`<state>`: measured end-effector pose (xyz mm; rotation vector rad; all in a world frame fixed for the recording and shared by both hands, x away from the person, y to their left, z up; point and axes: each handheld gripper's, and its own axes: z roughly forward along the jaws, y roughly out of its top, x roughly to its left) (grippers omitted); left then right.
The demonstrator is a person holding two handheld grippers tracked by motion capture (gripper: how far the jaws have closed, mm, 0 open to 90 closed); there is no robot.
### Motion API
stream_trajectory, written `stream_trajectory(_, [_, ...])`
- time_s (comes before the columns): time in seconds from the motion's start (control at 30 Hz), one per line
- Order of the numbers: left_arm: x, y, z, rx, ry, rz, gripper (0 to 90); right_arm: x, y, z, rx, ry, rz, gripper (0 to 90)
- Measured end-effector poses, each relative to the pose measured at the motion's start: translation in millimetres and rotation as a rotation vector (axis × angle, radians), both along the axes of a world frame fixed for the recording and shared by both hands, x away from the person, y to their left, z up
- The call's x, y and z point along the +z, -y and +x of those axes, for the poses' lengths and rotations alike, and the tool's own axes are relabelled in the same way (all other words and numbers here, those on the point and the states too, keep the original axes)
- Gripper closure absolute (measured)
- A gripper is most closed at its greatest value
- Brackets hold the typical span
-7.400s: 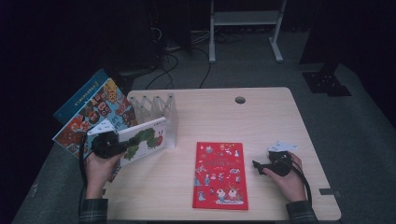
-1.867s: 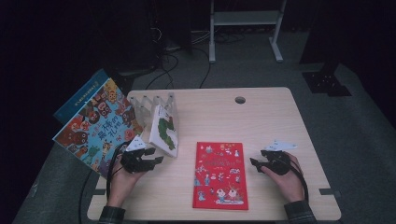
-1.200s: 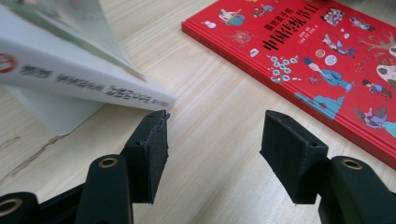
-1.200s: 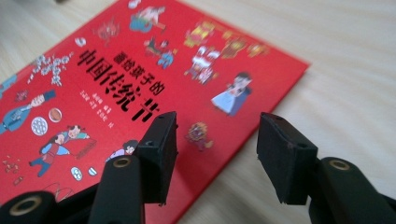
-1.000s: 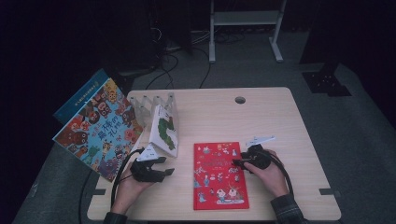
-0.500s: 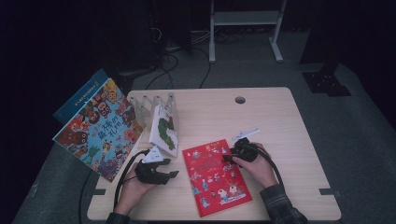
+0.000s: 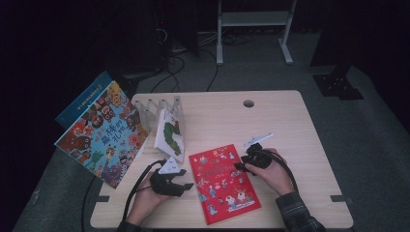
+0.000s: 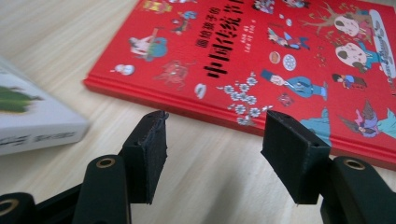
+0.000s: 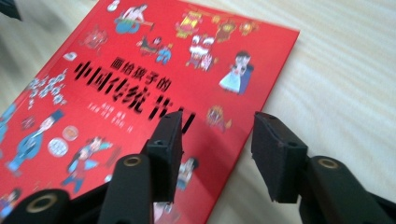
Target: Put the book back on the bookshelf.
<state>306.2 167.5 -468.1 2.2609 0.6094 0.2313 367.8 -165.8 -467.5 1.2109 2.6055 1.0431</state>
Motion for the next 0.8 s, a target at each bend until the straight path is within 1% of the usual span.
stream_trajectory(0.1, [-3.0,5.9,-0.9,-0.016,-0.007,0.006,39.0,3.3,3.5,-3.3,0.002,-0.029,0.002,56.6])
stream_trajectory(0.2, [-5.8,11.2,-1.7,-0.027,-0.015,0.006,39.0,6.5,5.9,-4.7,0.003,-0.069,0.001,59.3])
stream_trajectory(0.23, [-6.7,12.8,-1.7,-0.032,-0.014,0.013,39.0,7.1,6.7,-4.8,0.003,-0.078,0.0,60.5])
stream_trajectory(0.47, [-13.5,23.3,-2.5,-0.061,-0.023,0.052,39.0,5.9,8.9,-4.3,0.012,-0.196,-0.021,66.7])
stream_trajectory(0.5, [-13.5,23.7,-2.6,-0.063,-0.022,0.048,39.2,4.9,8.8,-4.0,0.018,-0.206,-0.024,67.7])
stream_trajectory(0.53, [-13.0,23.9,-2.6,-0.066,-0.02,0.054,39.3,4.4,8.6,-3.9,0.019,-0.21,-0.025,68.2])
stream_trajectory(0.6, [-13.3,23.9,-2.5,-0.065,-0.023,0.05,39.3,4.6,9.3,-3.2,0.018,-0.222,-0.018,69.8])
stream_trajectory(0.67, [-13.3,23.9,-2.4,-0.065,-0.023,0.05,39.4,4.5,8.6,-2.4,0.014,-0.246,-0.009,71.1])
stream_trajectory(0.7, [-13.3,23.9,-2.3,-0.065,-0.023,0.05,39.4,4.2,8.9,-1.4,0.019,-0.243,-0.012,71.5])
stream_trajectory(0.73, [-13.2,23.8,-2.3,-0.066,-0.023,0.052,39.4,4.7,8.7,-1.1,0.011,-0.253,-0.015,71.5])
stream_trajectory(0.8, [-13.3,23.8,-2.4,-0.066,-0.023,0.052,39.4,5.5,9.4,-0.3,0.0,-0.253,-0.032,71.3])
